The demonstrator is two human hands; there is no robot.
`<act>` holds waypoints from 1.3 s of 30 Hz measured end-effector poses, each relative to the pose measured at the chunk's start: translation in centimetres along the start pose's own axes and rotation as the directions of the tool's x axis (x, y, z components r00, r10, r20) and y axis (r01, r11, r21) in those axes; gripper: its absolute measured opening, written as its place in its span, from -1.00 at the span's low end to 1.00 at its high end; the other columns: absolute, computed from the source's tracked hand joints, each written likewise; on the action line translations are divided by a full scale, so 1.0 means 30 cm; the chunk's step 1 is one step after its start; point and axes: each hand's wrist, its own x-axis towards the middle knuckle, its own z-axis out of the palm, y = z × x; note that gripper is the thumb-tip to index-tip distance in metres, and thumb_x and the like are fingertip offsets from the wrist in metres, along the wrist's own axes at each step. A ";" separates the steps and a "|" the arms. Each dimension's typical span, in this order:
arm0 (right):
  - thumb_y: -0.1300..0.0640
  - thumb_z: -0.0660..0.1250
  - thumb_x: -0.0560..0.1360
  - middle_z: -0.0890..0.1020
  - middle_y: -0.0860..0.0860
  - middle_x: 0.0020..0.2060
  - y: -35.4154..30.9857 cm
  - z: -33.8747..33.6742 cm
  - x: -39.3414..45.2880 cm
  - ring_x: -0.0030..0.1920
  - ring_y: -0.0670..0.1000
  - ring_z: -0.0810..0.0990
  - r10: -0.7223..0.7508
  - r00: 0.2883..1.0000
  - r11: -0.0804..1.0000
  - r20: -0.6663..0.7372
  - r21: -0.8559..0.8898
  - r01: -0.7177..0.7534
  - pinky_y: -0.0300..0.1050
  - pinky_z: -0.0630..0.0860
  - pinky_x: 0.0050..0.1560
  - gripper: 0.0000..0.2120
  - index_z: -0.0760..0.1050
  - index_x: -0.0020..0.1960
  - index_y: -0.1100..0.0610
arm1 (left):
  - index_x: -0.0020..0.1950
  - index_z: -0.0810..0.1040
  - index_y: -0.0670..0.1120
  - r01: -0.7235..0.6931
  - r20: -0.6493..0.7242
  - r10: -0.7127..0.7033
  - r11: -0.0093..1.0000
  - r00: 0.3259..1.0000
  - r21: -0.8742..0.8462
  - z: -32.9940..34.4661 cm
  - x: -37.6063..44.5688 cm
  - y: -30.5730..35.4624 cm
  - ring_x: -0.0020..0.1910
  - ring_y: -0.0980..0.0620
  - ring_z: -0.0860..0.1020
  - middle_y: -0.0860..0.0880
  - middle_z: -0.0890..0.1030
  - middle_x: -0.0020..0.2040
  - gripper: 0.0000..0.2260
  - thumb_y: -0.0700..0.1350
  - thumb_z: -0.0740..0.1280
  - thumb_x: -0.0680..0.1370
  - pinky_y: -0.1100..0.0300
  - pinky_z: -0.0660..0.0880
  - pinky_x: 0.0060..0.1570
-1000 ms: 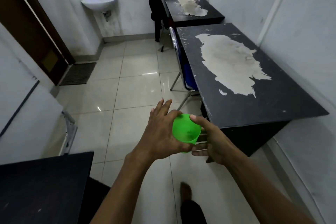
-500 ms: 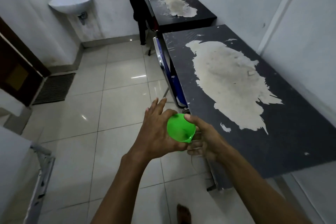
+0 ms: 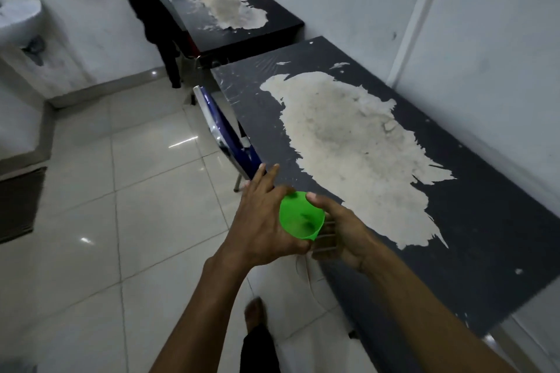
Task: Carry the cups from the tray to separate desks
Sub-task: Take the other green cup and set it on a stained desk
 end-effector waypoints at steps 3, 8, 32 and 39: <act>-0.35 0.47 0.13 0.66 0.11 -0.25 -0.042 0.010 0.067 -0.21 0.14 0.62 -0.010 0.998 0.997 -0.062 0.074 0.015 0.01 0.52 -0.11 -0.39 0.64 -0.09 0.14 | 0.33 0.44 0.00 -0.094 0.051 0.094 0.996 0.994 -0.006 -0.019 0.124 -0.050 0.57 -0.01 -0.12 -0.04 0.06 0.59 -0.19 0.25 0.48 0.13 -0.18 0.05 0.50; -0.29 0.50 0.13 0.66 0.14 -0.25 -0.104 0.020 0.135 -0.22 0.15 0.63 -0.014 0.982 0.975 -0.190 0.213 0.055 -0.01 0.55 -0.15 -0.45 0.66 -0.14 0.14 | 0.31 0.46 -0.03 -0.244 0.144 0.246 0.969 0.958 -0.031 -0.043 0.314 -0.103 0.57 -0.05 -0.04 -0.09 0.10 0.58 -0.19 0.26 0.45 0.12 -0.22 0.10 0.47; -0.31 0.55 0.08 0.71 0.14 -0.02 -0.120 -0.243 0.363 0.08 0.22 0.65 0.143 0.872 0.863 -0.469 0.490 0.122 0.18 0.50 0.24 -0.38 0.69 0.00 0.06 | 0.24 0.52 -0.06 -0.495 0.395 0.515 0.854 0.761 -0.159 0.234 0.826 -0.048 0.49 -0.06 0.24 -0.06 0.33 0.48 -0.20 0.27 0.44 0.07 -0.08 0.35 0.35; -0.27 0.53 0.14 0.66 0.11 0.00 -0.155 -0.289 0.422 0.01 0.16 0.62 0.204 0.844 0.809 -0.496 0.571 0.140 0.08 0.55 0.05 -0.37 0.63 0.09 0.09 | 0.24 0.53 -0.07 -0.547 0.423 0.573 0.814 0.702 -0.194 0.291 0.940 -0.040 0.46 -0.04 0.28 -0.03 0.36 0.45 -0.21 0.23 0.50 0.07 -0.08 0.39 0.32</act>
